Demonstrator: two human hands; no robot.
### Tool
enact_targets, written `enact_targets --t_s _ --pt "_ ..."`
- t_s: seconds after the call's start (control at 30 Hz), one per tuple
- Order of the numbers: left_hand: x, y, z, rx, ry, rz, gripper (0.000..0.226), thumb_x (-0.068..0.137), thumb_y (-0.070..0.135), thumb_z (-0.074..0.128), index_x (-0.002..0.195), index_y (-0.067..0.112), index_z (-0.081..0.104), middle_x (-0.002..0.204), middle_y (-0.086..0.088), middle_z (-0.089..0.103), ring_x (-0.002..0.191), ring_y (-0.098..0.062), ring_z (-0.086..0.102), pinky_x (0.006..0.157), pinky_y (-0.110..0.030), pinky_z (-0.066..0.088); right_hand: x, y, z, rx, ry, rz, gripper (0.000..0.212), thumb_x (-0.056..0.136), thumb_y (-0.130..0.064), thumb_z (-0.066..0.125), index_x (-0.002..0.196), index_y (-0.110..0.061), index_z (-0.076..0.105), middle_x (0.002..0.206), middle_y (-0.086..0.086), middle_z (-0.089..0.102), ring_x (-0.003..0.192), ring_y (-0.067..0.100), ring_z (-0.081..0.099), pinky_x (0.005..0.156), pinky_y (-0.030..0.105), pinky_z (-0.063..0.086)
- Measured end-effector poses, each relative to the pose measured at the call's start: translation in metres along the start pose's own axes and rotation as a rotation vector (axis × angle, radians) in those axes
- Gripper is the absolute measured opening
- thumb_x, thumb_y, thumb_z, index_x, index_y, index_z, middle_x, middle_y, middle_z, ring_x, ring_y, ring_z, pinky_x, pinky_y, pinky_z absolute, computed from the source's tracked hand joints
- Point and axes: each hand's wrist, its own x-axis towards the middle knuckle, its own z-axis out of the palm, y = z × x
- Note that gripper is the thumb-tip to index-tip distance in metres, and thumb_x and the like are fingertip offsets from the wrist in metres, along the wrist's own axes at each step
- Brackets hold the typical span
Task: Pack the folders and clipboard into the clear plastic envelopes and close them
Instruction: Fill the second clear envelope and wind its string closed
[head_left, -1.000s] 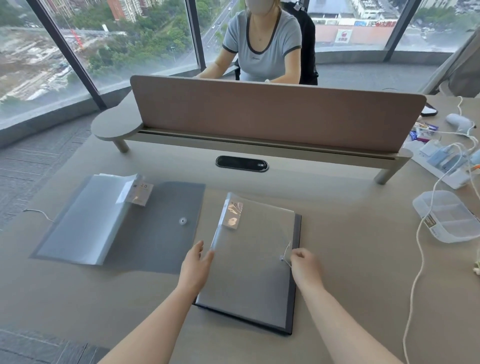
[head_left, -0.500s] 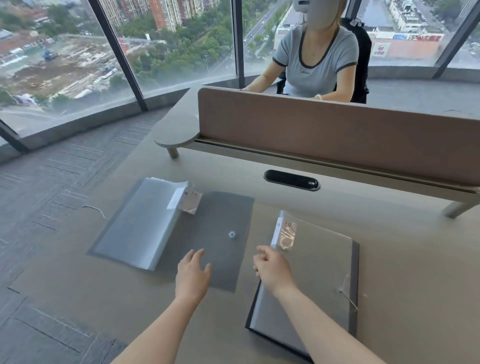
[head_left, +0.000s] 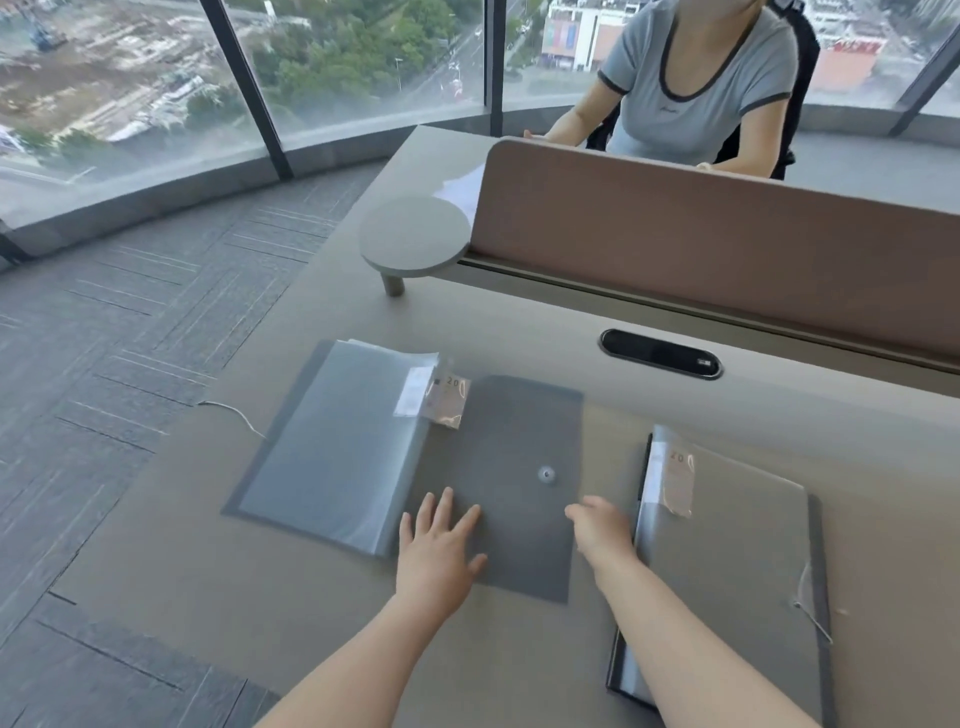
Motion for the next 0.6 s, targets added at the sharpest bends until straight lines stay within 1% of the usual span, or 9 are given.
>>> enact_targets --t_s 0.1,0.13,0.17,0.2,0.23,0.3,0.37,0.47,0.6 --pt "-0.001 -0.005 0.001 -0.022 -0.001 0.016 0.063 0.096 0.047 0.045 0.152 0.041 0.018 0.166 -0.001 -0.001 0.153 -0.025 -0.004 0.122 -0.048 0.002 0.002 -0.007 0.007 0.024 0.025 -0.004 0.033 0.081 -0.006 0.052 0.055 -0.017 0.034 0.059 0.008 0.033 0.064 0.026 0.031 0.063 0.036 0.022" --pt "-0.001 -0.005 0.002 -0.021 -0.006 0.022 0.063 0.096 0.047 0.044 0.152 0.041 0.017 0.166 -0.001 -0.002 0.153 -0.025 -0.005 0.122 -0.048 0.001 0.003 -0.008 0.007 0.03 0.029 0.016 0.035 0.083 -0.003 0.052 0.053 -0.014 0.038 0.059 0.014 0.035 0.062 0.03 0.031 0.062 0.039 0.023" --pt "-0.001 -0.007 0.002 -0.019 -0.013 0.028 0.063 0.096 0.047 0.044 0.153 0.041 0.015 0.166 -0.001 -0.004 0.153 -0.026 -0.006 0.122 -0.048 0.001 0.006 -0.009 0.008 0.042 0.038 0.043 0.029 0.083 -0.004 0.053 0.054 -0.005 0.049 0.063 0.025 0.042 0.064 0.04 0.037 0.062 0.042 0.031" --pt "-0.001 -0.007 0.002 -0.017 -0.019 0.034 0.064 0.096 0.046 0.044 0.153 0.041 0.014 0.166 -0.001 -0.005 0.153 -0.026 -0.006 0.122 -0.049 0.001 0.008 -0.01 0.009 0.068 0.06 0.062 0.022 0.081 -0.007 0.056 0.063 0.004 0.058 0.072 0.034 0.05 0.07 0.047 0.044 0.065 0.045 0.039" --pt "-0.001 -0.009 0.001 -0.015 -0.024 0.036 0.064 0.096 0.046 0.043 0.153 0.041 0.014 0.166 -0.001 -0.005 0.153 -0.026 -0.007 0.122 -0.049 0.001 0.007 -0.01 0.009 0.088 0.074 0.079 0.02 0.077 -0.012 0.057 0.068 0.006 0.06 0.076 0.035 0.051 0.07 0.047 0.046 0.065 0.044 0.042" --pt "-0.001 -0.01 0.002 -0.012 -0.029 0.037 0.064 0.097 0.046 0.043 0.153 0.041 0.013 0.166 0.0 -0.005 0.153 -0.026 -0.007 0.122 -0.049 0.001 0.005 -0.011 0.01 0.16 0.078 0.089 0.008 0.074 -0.013 0.056 0.068 -0.008 0.055 0.068 0.019 0.046 0.064 0.03 0.039 0.063 0.035 0.034" --pt "-0.002 -0.01 0.001 -0.011 -0.025 0.038 0.063 0.097 0.047 0.042 0.153 0.041 0.014 0.166 0.0 -0.004 0.153 -0.026 -0.006 0.122 -0.049 0.001 0.008 -0.01 0.01 0.249 0.076 0.102 0.009 0.08 -0.006 0.058 0.074 -0.012 0.054 0.069 0.01 0.051 0.064 0.024 0.044 0.062 0.031 0.035" --pt "-0.001 -0.008 -0.001 -0.014 -0.023 0.033 0.061 0.097 0.046 0.041 0.152 0.041 0.016 0.166 0.0 -0.003 0.153 -0.026 -0.005 0.122 -0.049 0.002 0.012 -0.006 0.009 0.321 0.03 0.118 0.013 0.081 -0.002 0.057 0.082 -0.014 0.051 0.076 0.012 0.058 0.057 0.025 0.054 0.053 0.03 0.039" --pt "0.0 -0.008 -0.004 -0.025 -0.021 0.02 0.057 0.097 0.046 0.04 0.151 0.04 0.023 0.166 0.0 0.004 0.153 -0.025 0.0 0.122 -0.047 0.005 0.007 -0.007 0.008 0.3 -0.073 0.069 0.026 0.087 0.002 0.048 0.106 -0.013 0.055 0.092 0.019 0.072 0.049 0.026 0.059 0.045 0.028 0.045"
